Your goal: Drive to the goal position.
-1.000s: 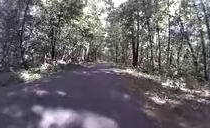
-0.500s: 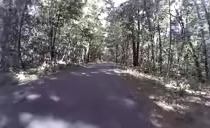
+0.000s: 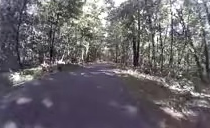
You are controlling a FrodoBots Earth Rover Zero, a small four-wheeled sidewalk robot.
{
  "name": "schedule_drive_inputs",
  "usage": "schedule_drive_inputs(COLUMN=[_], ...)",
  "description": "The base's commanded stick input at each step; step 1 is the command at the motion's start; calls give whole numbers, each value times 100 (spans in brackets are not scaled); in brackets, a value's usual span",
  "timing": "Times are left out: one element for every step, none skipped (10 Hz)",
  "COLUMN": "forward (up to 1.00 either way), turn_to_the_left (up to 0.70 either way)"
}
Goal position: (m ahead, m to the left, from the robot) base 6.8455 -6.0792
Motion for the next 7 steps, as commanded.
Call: schedule_drive_inputs(forward=[45, 45, 45, 45, 45, 45, 45], turn_to_the_left=[0, 0, 0, 0, 0, 0, 0])
